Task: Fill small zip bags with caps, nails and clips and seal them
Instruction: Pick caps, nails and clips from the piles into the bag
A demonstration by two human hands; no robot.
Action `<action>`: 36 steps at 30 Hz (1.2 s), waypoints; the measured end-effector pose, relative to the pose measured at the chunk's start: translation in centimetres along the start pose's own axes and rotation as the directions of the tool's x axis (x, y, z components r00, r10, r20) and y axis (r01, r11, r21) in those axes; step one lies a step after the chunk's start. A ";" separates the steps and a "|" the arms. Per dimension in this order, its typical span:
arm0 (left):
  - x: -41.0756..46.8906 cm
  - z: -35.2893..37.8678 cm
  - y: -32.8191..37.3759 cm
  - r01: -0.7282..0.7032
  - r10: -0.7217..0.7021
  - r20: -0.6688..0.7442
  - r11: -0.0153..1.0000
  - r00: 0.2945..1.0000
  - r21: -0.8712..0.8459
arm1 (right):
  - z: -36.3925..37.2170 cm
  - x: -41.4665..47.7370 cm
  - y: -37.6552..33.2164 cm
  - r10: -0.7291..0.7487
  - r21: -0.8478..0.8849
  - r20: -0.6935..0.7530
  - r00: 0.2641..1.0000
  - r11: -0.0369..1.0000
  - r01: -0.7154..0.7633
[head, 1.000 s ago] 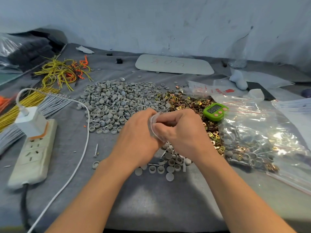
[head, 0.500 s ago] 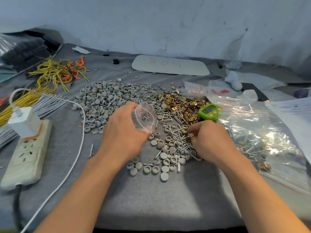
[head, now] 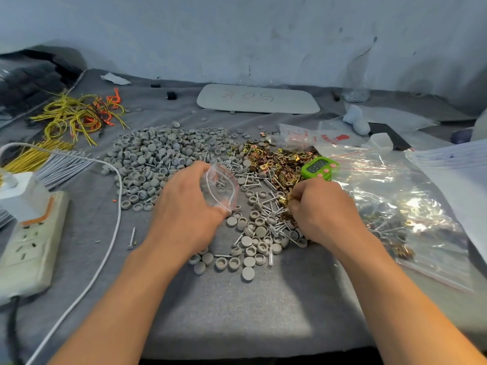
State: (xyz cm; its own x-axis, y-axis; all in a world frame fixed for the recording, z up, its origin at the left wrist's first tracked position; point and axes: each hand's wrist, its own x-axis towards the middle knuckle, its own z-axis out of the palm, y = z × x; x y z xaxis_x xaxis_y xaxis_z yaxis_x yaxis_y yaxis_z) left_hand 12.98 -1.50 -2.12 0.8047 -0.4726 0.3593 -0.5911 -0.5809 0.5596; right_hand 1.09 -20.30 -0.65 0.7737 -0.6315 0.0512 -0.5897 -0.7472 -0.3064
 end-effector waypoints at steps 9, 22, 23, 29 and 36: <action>-0.3 0.1 0.5 0.014 -0.014 0.027 1.000 1.000 -0.005 | 0.6 -0.4 -0.2 -0.087 0.542 -0.048 0.995 0.835 0.099; -0.9 1.7 1.6 -0.092 0.087 0.102 0.995 0.991 0.041 | 1.3 -1.4 -4.4 -0.262 0.352 -0.078 0.962 0.896 0.272; -0.9 1.8 1.7 -0.091 0.086 0.098 0.995 0.991 0.051 | 1.0 -1.6 -4.9 -0.271 0.229 -0.110 0.956 0.929 0.290; -0.9 1.6 1.3 0.005 -0.007 0.041 0.999 0.999 0.051 | 0.8 -2.8 -7.0 -0.334 -0.013 -0.207 0.919 0.941 0.339; -0.8 0.9 1.3 0.020 -0.024 0.020 0.986 1.000 0.165 | 0.9 -3.2 -7.2 -0.394 0.104 -0.231 0.889 0.899 0.426</action>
State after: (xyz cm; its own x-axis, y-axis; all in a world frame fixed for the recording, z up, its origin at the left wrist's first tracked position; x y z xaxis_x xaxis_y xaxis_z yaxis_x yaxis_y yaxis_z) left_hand 11.46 -2.50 -2.36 0.8173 -0.4719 0.3307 -0.5758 -0.6916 0.4360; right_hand 3.06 -12.77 0.55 0.8671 -0.3147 0.3860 -0.1766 -0.9190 -0.3525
